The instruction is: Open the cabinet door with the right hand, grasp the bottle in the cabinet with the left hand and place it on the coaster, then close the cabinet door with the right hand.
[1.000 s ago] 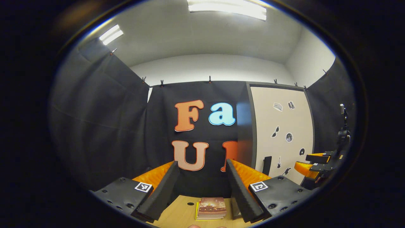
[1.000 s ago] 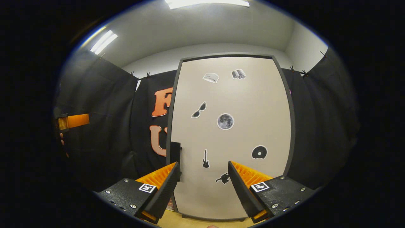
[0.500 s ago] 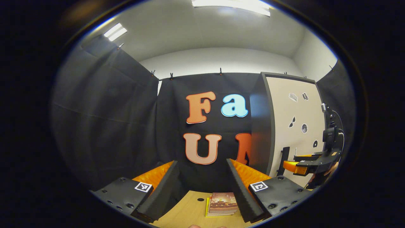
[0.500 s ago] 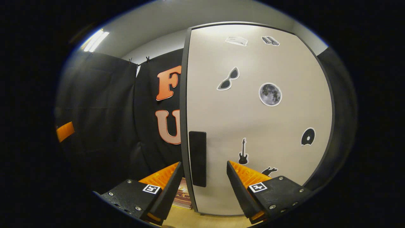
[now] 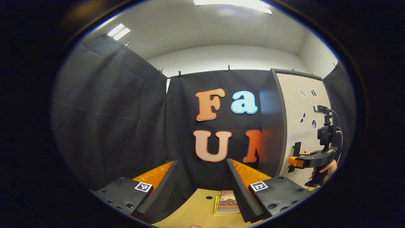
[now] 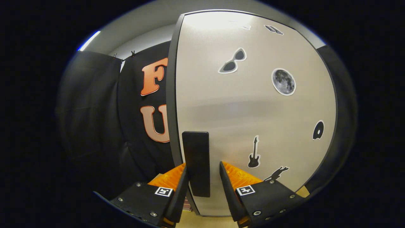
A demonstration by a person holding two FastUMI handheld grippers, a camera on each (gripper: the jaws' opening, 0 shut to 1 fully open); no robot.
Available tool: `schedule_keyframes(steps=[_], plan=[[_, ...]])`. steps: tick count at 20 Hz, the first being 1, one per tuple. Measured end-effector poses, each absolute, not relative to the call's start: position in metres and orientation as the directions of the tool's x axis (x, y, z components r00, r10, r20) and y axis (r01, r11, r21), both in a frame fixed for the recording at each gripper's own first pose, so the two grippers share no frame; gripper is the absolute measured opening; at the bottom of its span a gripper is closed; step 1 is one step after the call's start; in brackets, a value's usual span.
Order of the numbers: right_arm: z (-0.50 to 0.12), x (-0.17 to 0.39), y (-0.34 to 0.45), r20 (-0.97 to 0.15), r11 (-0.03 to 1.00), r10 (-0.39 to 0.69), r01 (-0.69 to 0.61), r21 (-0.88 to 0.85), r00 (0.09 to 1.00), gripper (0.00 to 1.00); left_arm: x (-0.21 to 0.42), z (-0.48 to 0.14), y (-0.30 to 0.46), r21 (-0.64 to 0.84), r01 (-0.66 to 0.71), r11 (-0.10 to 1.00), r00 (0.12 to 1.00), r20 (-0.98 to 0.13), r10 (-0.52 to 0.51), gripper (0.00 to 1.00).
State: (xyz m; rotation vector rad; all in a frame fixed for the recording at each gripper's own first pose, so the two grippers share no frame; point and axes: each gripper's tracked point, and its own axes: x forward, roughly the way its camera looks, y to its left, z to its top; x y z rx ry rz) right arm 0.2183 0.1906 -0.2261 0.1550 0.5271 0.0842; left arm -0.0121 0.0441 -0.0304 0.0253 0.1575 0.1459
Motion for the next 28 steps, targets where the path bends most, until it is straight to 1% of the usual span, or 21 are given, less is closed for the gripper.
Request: schedule_keyframes(steps=[1, 2, 3, 4, 5, 6, 7, 9, 10, 12, 13, 14, 19, 20, 21, 22, 23, 24, 25, 27, 28], plan=[[-0.23, 0.217, 0.194, -0.507, 0.987, 0.113, -0.036, 0.159, 0.854, 0.52, -0.013, -0.031, 0.042, 0.03, -0.141, 0.99, 0.977, -0.158, 0.144, 0.93], [-0.233, 0.215, 0.196, -0.523, 0.988, 0.1, -0.024, 0.15, 0.846, 0.47, -0.013, -0.031, 0.04, 0.024, -0.137, 0.99, 0.977, -0.162, 0.139, 0.93], [-0.231, 0.217, 0.195, -0.509, 0.991, 0.086, -0.02, 0.135, 0.856, 0.37, -0.014, -0.031, 0.039, 0.02, -0.136, 0.991, 0.977, -0.166, 0.137, 0.93], [-0.233, 0.215, 0.195, -0.516, 0.991, 0.083, -0.019, 0.129, 0.853, 0.36, -0.015, -0.032, 0.038, 0.018, -0.134, 0.991, 0.976, -0.172, 0.135, 0.93], [-0.232, 0.215, 0.196, -0.514, 0.991, 0.089, -0.023, 0.133, 0.853, 0.33, -0.016, -0.032, 0.037, 0.016, -0.132, 0.991, 0.976, -0.175, 0.132, 0.93], [-0.234, 0.213, 0.196, -0.52, 0.989, 0.102, -0.032, 0.141, 0.848, 0.31, -0.017, -0.032, 0.036, 0.013, -0.127, 0.992, 0.976, -0.178, 0.128, 0.96], [-0.232, 0.212, 0.195, -0.523, 0.987, 0.116, -0.038, 0.159, 0.844, 0.29, -0.018, -0.033, 0.035, 0.012, -0.124, 0.992, 0.975, -0.182, 0.124, 0.93], [-0.229, 0.209, 0.196, -0.523, 0.983, 0.144, -0.061, 0.172, 0.84, 0.28, -0.017, -0.034, 0.033, 0.009, -0.114, 0.993, 0.976, -0.186, 0.114, 0.93], [-0.228, 0.206, 0.197, -0.52, 0.983, 0.153, -0.074, 0.17, 0.84, 0.28, -0.016, -0.034, 0.032, 0.006, -0.112, 0.994, 0.976, -0.187, 0.111, 0.96], [-0.22, 0.199, 0.197, -0.502, 0.982, 0.168, -0.101, 0.158, 0.848, 0.28, -0.018, -0.034, 0.028, -0.001, -0.105, 0.994, 0.977, -0.187, 0.103, 0.96], [-0.213, 0.194, 0.199, -0.488, 0.979, 0.18, -0.109, 0.17, 0.854, 0.28, -0.02, -0.034, 0.026, -0.004, -0.099, 0.995, 0.977, -0.189, 0.096, 1.0], [-0.208, 0.189, 0.198, -0.476, 0.976, 0.196, -0.124, 0.178, 0.857, 0.28, -0.02, -0.036, 0.022, -0.007, -0.089, 0.996, 0.978, -0.193, 0.086, 0.96], [-0.191, 0.163, 0.19, -0.402, 0.959, 0.268, -0.201, 0.201, 0.876, 0.28, -0.021, -0.044, 0.004, -0.028, -0.022, 0.999, 0.976, -0.218, 0.015, 0.96], [-0.19, 0.158, 0.189, -0.389, 0.953, 0.285, -0.216, 0.211, 0.876, 0.28, -0.021, -0.045, -0.001, -0.035, -0.007, 0.999, 0.975, -0.222, 0.0, 0.93], [-0.189, 0.157, 0.188, -0.371, 0.947, 0.297, -0.223, 0.229, 0.88, 0.28, -0.02, -0.047, -0.007, -0.041, 0.007, 0.999, 0.974, -0.224, -0.016, 0.93], [-0.188, 0.154, 0.186, -0.352, 0.943, 0.308, -0.233, 0.238, 0.884, 0.28, -0.017, -0.05, -0.014, -0.048, 0.021, 0.999, 0.974, -0.224, -0.032, 0.96], [-0.187, 0.152, 0.184, -0.336, 0.94, 0.316, -0.243, 0.24, 0.887, 0.25, -0.011, -0.059, -0.027, -0.053, 0.037, 0.998, 0.972, -0.229, -0.048, 0.96], [-0.187, 0.152, 0.182, -0.32, 0.937, 0.322, -0.253, 0.24, 0.891, 0.28, -0.006, -0.066, -0.039, -0.059, 0.054, 0.997, 0.969, -0.237, -0.066, 0.93], [-0.188, 0.152, 0.18, -0.308, 0.935, 0.33, -0.264, 0.238, 0.892, 0.28, -0.004, -0.072, -0.05, -0.063, 0.073, 0.995, 0.966, -0.245, -0.086, 0.93], [-0.184, 0.144, 0.176, -0.281, 0.929, 0.342, -0.278, 0.244, 0.897, 0.28, 0.001, -0.081, -0.068, -0.067, 0.104, 0.992, 0.962, -0.248, -0.117, 1.0], [-0.182, 0.141, 0.173, -0.261, 0.927, 0.34, -0.275, 0.256, 0.903, 0.28, 0.005, -0.084, -0.076, -0.068, 0.113, 0.991, 0.964, -0.234, -0.126, 0.96]])
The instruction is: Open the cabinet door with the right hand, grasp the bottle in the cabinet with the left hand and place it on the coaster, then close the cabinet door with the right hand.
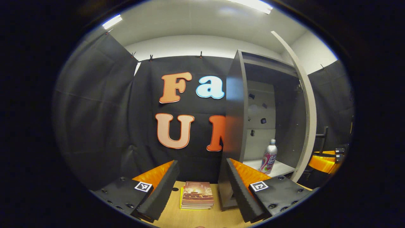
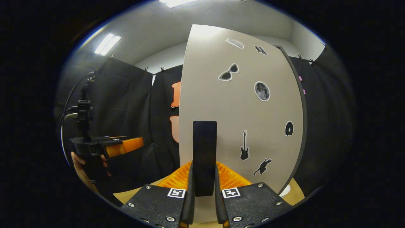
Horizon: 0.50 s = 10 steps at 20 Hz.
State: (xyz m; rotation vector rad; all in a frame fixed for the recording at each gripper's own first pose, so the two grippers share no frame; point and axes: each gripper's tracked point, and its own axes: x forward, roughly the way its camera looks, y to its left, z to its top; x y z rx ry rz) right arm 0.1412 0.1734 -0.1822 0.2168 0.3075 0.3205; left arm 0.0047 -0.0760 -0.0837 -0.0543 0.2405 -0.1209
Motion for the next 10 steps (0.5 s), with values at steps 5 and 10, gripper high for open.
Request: schedule_keyframes(steps=[5, 10], plan=[[-0.176, 0.131, 0.16, -0.181, 0.923, 0.332, -0.279, 0.266, 0.926, 0.27, 0.016, -0.107, -0.128, -0.126, 0.205, 0.971, 0.946, -0.227, -0.23, 0.95], [-0.175, 0.128, 0.145, -0.123, 0.934, 0.298, -0.262, 0.241, 0.947, 0.27, 0.024, -0.116, -0.18, -0.118, 0.271, 0.955, 0.939, -0.188, -0.289, 0.89]])
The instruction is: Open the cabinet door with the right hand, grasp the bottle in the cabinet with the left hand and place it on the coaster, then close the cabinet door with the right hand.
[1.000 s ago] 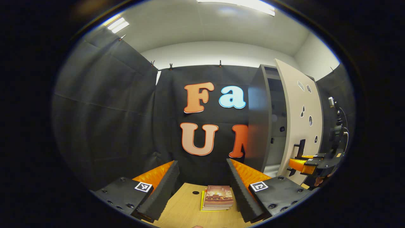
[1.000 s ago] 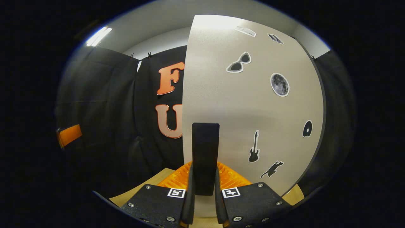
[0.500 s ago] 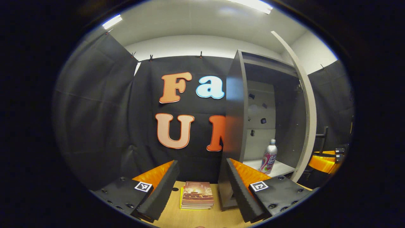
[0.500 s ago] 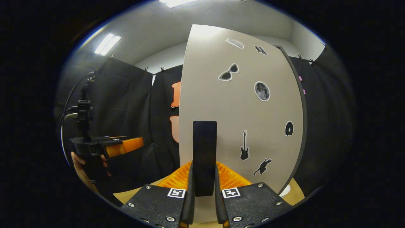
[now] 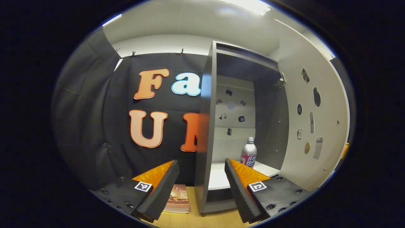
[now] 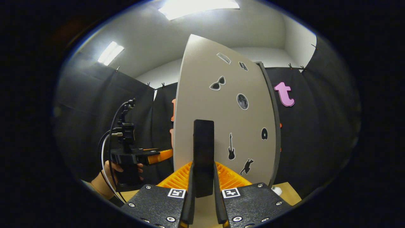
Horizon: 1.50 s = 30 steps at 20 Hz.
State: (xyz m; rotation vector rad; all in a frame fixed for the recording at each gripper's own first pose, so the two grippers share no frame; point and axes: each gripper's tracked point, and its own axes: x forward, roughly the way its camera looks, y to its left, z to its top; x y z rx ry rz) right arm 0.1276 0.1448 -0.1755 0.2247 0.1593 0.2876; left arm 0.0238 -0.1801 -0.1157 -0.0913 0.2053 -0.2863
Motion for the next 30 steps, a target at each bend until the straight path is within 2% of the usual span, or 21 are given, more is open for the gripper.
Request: schedule_keyframes(steps=[1, 2, 4, 5, 7, 12, 13, 14, 17, 18, 21, 22, 23, 25, 28, 30], plan=[[-0.177, 0.129, 0.143, -0.117, 0.94, 0.283, -0.252, 0.231, 0.952, 0.27, 0.024, -0.119, -0.191, -0.113, 0.285, 0.952, 0.936, -0.182, -0.302, 0.95], [-0.178, 0.13, 0.141, -0.115, 0.945, 0.27, -0.24, 0.223, 0.956, 0.27, 0.028, -0.124, -0.203, -0.108, 0.294, 0.95, 0.933, -0.182, -0.309, 0.9], [-0.181, 0.129, 0.14, -0.114, 0.953, 0.25, -0.223, 0.207, 0.962, 0.27, 0.029, -0.133, -0.228, -0.103, 0.312, 0.944, 0.926, -0.188, -0.327, 0.9], [-0.183, 0.129, 0.14, -0.106, 0.955, 0.246, -0.222, 0.196, 0.964, 0.27, 0.031, -0.135, -0.237, -0.096, 0.313, 0.945, 0.929, -0.178, -0.326, 1.0], [-0.185, 0.129, 0.139, -0.099, 0.961, 0.229, -0.208, 0.183, 0.969, 0.27, 0.036, -0.142, -0.258, -0.085, 0.32, 0.944, 0.928, -0.172, -0.33, 0.89], [-0.198, 0.137, 0.134, -0.121, 0.961, 0.211, -0.184, 0.208, 0.97, 0.26, 0.051, -0.168, -0.319, -0.116, 0.38, 0.918, 0.892, -0.218, -0.396, 0.9], [-0.197, 0.14, 0.131, -0.12, 0.959, 0.21, -0.18, 0.22, 0.97, 0.24, 0.055, -0.172, -0.33, -0.125, 0.391, 0.912, 0.884, -0.225, -0.41, 0.89], [-0.197, 0.143, 0.129, -0.121, 0.956, 0.208, -0.176, 0.233, 0.971, 0.24, 0.06, -0.177, -0.339, -0.127, 0.399, 0.908, 0.877, -0.234, -0.419, 1.0], [-0.194, 0.134, 0.124, -0.099, 0.953, 0.207, -0.177, 0.247, 0.973, 0.26, 0.07, -0.192, -0.363, -0.147, 0.404, 0.903, 0.864, -0.261, -0.43, 0.98], [-0.192, 0.134, 0.123, -0.084, 0.955, 0.203, -0.178, 0.237, 0.975, 0.27, 0.076, -0.197, -0.369, -0.15, 0.399, 0.905, 0.864, -0.269, -0.426, 0.94], [-0.189, 0.136, 0.117, -0.074, 0.967, 0.168, -0.15, 0.208, 0.983, 0.27, 0.093, -0.211, -0.386, -0.138, 0.399, 0.907, 0.86, -0.286, -0.422, 0.97], [-0.189, 0.137, 0.113, -0.075, 0.969, 0.162, -0.144, 0.2, 0.984, 0.27, 0.099, -0.218, -0.391, -0.135, 0.397, 0.908, 0.859, -0.293, -0.419, 0.93], [-0.188, 0.135, 0.104, -0.069, 0.974, 0.142, -0.127, 0.19, 0.987, 0.27, 0.104, -0.224, -0.394, -0.136, 0.389, 0.911, 0.86, -0.301, -0.412, 0.96], [-0.186, 0.134, 0.089, -0.053, 0.981, 0.107, -0.096, 0.169, 0.993, 0.29, 0.119, -0.231, -0.393, -0.137, 0.355, 0.925, 0.874, -0.304, -0.38, 0.97], [-0.19, 0.136, 0.068, -0.038, 0.982, 0.057, -0.049, 0.184, 0.998, 0.24, 0.135, -0.235, -0.397, -0.139, 0.348, 0.927, 0.88, -0.291, -0.374, 0.93], [-0.197, 0.133, 0.056, -0.044, 0.977, 0.041, -0.031, 0.209, 0.998, 0.24, 0.141, -0.241, -0.403, -0.161, 0.351, 0.922, 0.873, -0.3, -0.385, 1.0]])
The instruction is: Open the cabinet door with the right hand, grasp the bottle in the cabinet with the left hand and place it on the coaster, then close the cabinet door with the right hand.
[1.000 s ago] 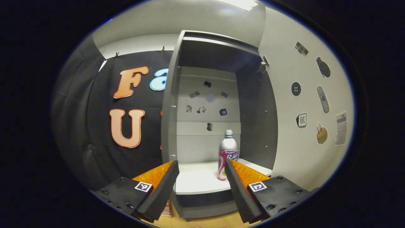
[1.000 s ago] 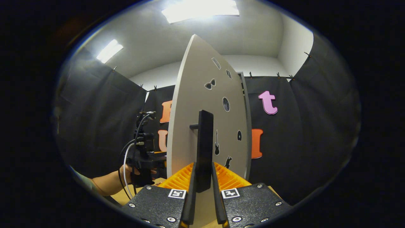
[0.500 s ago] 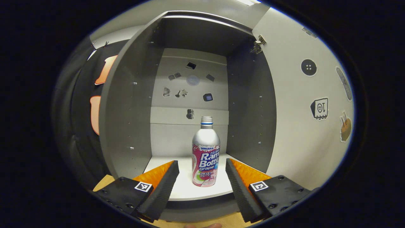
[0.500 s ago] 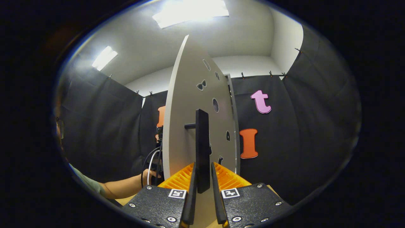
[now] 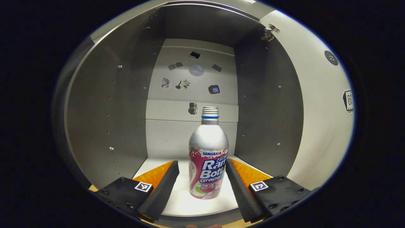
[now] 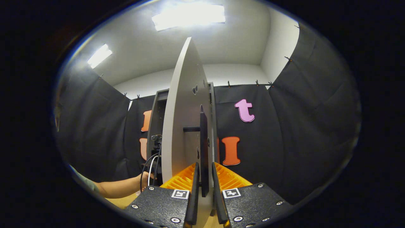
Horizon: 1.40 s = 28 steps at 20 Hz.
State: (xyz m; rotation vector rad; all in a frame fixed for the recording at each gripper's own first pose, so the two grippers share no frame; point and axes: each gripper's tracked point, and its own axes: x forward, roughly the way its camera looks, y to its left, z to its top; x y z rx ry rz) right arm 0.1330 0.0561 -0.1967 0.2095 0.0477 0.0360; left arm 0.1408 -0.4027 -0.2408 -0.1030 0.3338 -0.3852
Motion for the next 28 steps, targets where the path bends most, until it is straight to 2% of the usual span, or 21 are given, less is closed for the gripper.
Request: schedule_keyframes(steps=[2, 3, 4, 5, 6, 7, 8, 10, 11, 12, 13, 17, 19, 21, 22, 23, 26, 28], plan=[[-0.198, 0.129, 0.048, -0.042, 0.972, 0.027, -0.016, 0.232, 0.999, 0.24, 0.145, -0.244, -0.413, -0.19, 0.361, 0.913, 0.861, -0.307, -0.405, 0.97], [-0.198, 0.128, 0.047, -0.039, 0.97, 0.03, -0.02, 0.243, 0.999, 0.24, 0.15, -0.245, -0.415, -0.184, 0.358, 0.915, 0.863, -0.309, -0.4, 1.0], [-0.198, 0.128, 0.048, -0.035, 0.967, 0.037, -0.027, 0.254, 0.999, 0.24, 0.155, -0.247, -0.417, -0.169, 0.357, 0.919, 0.864, -0.314, -0.394, 0.96], [-0.199, 0.129, 0.05, -0.033, 0.965, 0.048, -0.038, 0.259, 0.998, 0.32, 0.157, -0.248, -0.42, -0.157, 0.355, 0.921, 0.865, -0.319, -0.388, 0.96], [-0.2, 0.13, 0.049, -0.033, 0.966, 0.047, -0.037, 0.254, 0.998, 0.33, 0.159, -0.25, -0.422, -0.147, 0.355, 0.923, 0.864, -0.325, -0.384, 0.96], [-0.2, 0.13, 0.047, -0.031, 0.969, 0.044, -0.035, 0.246, 0.999, 0.25, 0.16, -0.251, -0.421, -0.135, 0.352, 0.926, 0.867, -0.327, -0.376, 0.96], [-0.201, 0.13, 0.045, -0.031, 0.971, 0.039, -0.031, 0.237, 0.999, 0.27, 0.164, -0.25, -0.419, -0.124, 0.341, 0.932, 0.875, -0.321, -0.363, 0.96], [-0.2, 0.13, 0.043, -0.033, 0.974, 0.025, -0.016, 0.226, 0.999, 0.27, 0.161, -0.246, -0.416, -0.122, 0.334, 0.935, 0.879, -0.318, -0.355, 0.87], [-0.201, 0.129, 0.044, -0.036, 0.974, 0.024, -0.015, 0.225, 0.999, 0.3, 0.159, -0.246, -0.414, -0.123, 0.33, 0.936, 0.878, -0.324, -0.352, 0.89], [-0.201, 0.129, 0.044, -0.036, 0.975, 0.023, -0.014, 0.223, 0.999, 0.27, 0.157, -0.244, -0.411, -0.123, 0.326, 0.937, 0.878, -0.328, -0.349, 0.87], [-0.201, 0.128, 0.043, -0.037, 0.976, 0.016, -0.007, 0.217, 0.999, 0.34, 0.152, -0.24, -0.409, -0.126, 0.325, 0.937, 0.879, -0.327, -0.348, 0.86], [-0.192, 0.121, 0.043, -0.026, 0.98, 0.001, 0.004, 0.198, 1.0, 0.35, 0.132, -0.215, -0.396, -0.142, 0.33, 0.933, 0.882, -0.305, -0.359, 0.87], [-0.19, 0.116, 0.039, -0.018, 0.984, -0.029, 0.032, 0.174, 0.999, 0.36, 0.118, -0.205, -0.387, -0.158, 0.341, 0.927, 0.877, -0.301, -0.374, 0.83], [-0.187, 0.11, 0.041, -0.005, 0.987, -0.047, 0.047, 0.152, 0.999, 0.46, 0.105, -0.198, -0.372, -0.156, 0.341, 0.927, 0.881, -0.29, -0.373, 0.85], [-0.186, 0.109, 0.042, -0.006, 0.988, -0.051, 0.051, 0.142, 0.999, 0.46, 0.099, -0.195, -0.365, -0.151, 0.34, 0.928, 0.882, -0.291, -0.371, 0.87], [-0.187, 0.108, 0.042, -0.009, 0.989, -0.057, 0.057, 0.133, 0.998, 0.46, 0.091, -0.193, -0.356, -0.145, 0.337, 0.93, 0.884, -0.291, -0.365, 0.82], [-0.181, 0.103, 0.039, -0.001, 0.989, -0.077, 0.077, 0.128, 0.997, 0.51, 0.069, -0.189, -0.331, -0.134, 0.331, 0.934, 0.887, -0.293, -0.356, 0.84], [-0.178, 0.102, 0.038, 0.007, 0.987, -0.081, 0.08, 0.138, 0.997, 0.5, 0.056, -0.189, -0.311, -0.131, 0.322, 0.938, 0.891, -0.294, -0.347, 0.85]])
